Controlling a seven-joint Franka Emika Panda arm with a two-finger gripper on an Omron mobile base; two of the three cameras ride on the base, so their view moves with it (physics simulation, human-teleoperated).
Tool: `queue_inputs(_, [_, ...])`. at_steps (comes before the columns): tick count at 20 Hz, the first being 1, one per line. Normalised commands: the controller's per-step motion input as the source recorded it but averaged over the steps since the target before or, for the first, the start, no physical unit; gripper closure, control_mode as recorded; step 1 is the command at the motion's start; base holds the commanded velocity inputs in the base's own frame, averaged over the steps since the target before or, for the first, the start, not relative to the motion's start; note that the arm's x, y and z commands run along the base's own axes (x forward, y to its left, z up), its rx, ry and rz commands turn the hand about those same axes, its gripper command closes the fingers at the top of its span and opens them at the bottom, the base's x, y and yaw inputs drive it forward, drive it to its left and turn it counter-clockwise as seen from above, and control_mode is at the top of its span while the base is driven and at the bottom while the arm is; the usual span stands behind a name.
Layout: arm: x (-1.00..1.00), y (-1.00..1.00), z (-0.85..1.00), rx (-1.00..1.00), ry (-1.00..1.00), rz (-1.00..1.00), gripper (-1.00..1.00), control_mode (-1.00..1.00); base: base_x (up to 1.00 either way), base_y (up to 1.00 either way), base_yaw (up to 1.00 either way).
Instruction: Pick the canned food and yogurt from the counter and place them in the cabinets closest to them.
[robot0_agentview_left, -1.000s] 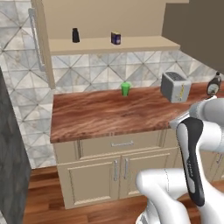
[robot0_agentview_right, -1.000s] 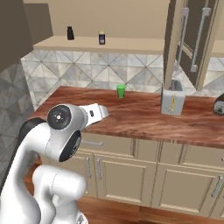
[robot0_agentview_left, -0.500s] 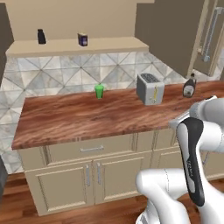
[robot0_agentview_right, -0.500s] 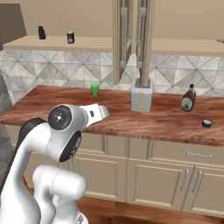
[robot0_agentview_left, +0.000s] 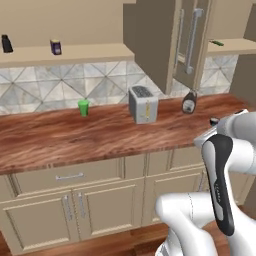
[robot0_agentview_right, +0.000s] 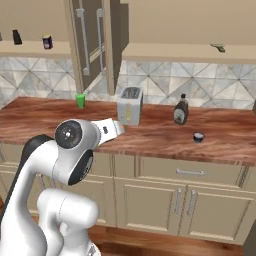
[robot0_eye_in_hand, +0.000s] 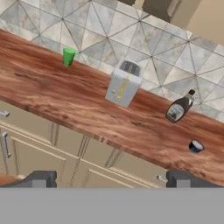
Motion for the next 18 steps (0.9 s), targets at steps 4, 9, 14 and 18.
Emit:
queue_inputs(4, [0.0,0.0,0.0,0.0,0.0,0.0,-1.0,1.0,0.35,-0.64,-0.02])
queue_inputs(9, [0.0,0.0,0.0,0.0,0.0,0.0,-1.0,1.0,0.34,-0.63,-0.02])
queue_inputs(14, [0.0,0.0,0.0,0.0,0.0,0.0,-1.0,1.0,0.28,-0.63,-0.01])
queue_inputs(18, [0.0,0.0,0.0,0.0,0.0,0.0,-1.0,1.0,0.24,-0.59,0.0])
